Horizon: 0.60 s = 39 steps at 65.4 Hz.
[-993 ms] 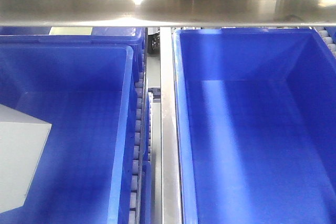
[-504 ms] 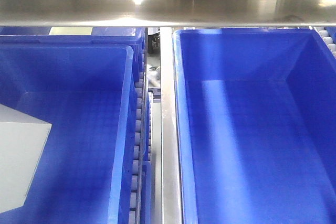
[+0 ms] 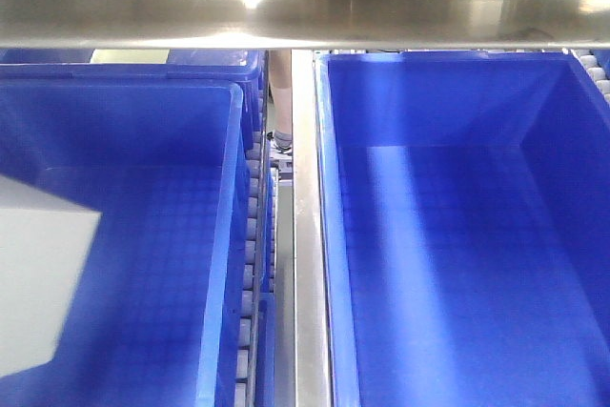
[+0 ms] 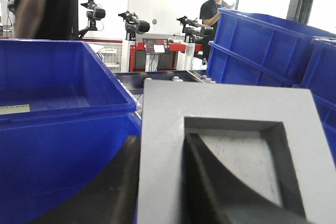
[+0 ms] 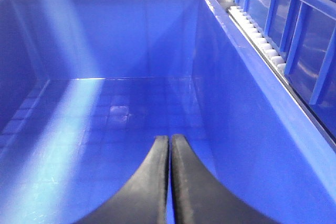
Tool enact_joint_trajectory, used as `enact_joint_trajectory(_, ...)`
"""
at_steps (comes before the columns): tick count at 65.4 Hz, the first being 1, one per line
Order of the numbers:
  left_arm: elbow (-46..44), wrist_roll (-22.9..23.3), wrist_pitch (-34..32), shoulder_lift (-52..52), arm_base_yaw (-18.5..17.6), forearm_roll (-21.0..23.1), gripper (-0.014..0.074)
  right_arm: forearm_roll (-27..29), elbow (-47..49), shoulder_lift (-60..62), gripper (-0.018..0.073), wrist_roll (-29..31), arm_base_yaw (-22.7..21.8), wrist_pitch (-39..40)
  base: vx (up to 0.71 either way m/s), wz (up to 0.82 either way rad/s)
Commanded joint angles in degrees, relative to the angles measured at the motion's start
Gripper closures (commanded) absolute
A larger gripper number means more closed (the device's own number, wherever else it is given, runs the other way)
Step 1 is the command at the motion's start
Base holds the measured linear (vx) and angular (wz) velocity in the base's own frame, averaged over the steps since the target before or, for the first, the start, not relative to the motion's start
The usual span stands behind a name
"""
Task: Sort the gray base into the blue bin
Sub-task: 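Swing the left gripper with the block over the farther blue bin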
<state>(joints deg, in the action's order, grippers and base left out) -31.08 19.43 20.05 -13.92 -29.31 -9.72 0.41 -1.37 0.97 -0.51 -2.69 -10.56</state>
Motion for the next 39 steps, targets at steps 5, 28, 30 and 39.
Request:
enact_joint_trajectory(5,-1.59,0.36,-14.3,-8.65,-0.15,1.09,0.0451,-0.41,-0.28,-0.05,0.0564,0.51,0.0,2.11,0.0,0.0)
enact_joint_trajectory(28,-1.64,0.41,-38.98,-31.06,-4.48,0.28,0.0451,-0.41,-0.28,-0.05,0.0564,0.51,0.0,2.11,0.0,0.0)
enact_joint_trajectory(30,-1.64,0.41,-40.87,-32.84,-5.75,-0.64,0.0451,-0.41,-0.28,-0.05,0.0564,0.51,0.0,2.11,0.0,0.0)
enact_joint_trajectory(39,-3.84,1.02,-44.74,-39.74,-10.54,-3.85,0.0451,-0.41,-0.28,-0.05,0.0564,0.51,0.0,2.11,0.0,0.0)
